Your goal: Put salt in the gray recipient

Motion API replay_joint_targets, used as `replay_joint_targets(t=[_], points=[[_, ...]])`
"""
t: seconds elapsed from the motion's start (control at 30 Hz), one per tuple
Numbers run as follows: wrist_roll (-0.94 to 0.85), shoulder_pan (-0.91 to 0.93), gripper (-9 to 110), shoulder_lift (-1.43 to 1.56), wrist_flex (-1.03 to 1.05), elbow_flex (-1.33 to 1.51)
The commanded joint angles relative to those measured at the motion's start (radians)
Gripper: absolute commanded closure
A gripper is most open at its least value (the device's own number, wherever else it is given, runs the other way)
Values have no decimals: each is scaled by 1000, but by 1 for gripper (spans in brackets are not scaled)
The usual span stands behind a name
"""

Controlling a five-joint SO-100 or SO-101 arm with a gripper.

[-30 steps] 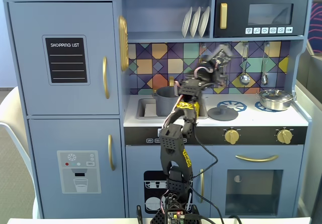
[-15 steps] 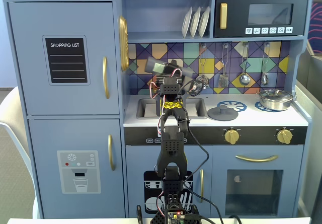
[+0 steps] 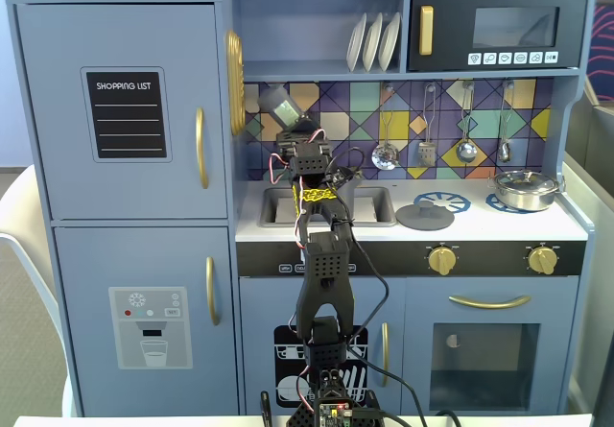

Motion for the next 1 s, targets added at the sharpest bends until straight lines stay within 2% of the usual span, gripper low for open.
replay_joint_targets(t=[0.0,0.13,0.3,0.37,0.47,0.53,0.63,0.77,0.83,0.9,0.97], points=[[34,17,101,-6,-28,-126],[66,32,101,-77,227,-267],[77,34,101,-81,288,-265],[64,31,101,-66,218,-230],[14,17,101,-14,-31,-110],[8,8,101,-23,-69,-124],[17,6,101,-51,-2,-178],[94,29,101,-124,310,-327],[123,37,101,-132,391,-333],[129,38,101,-127,402,-310],[115,35,101,-103,328,-264]])
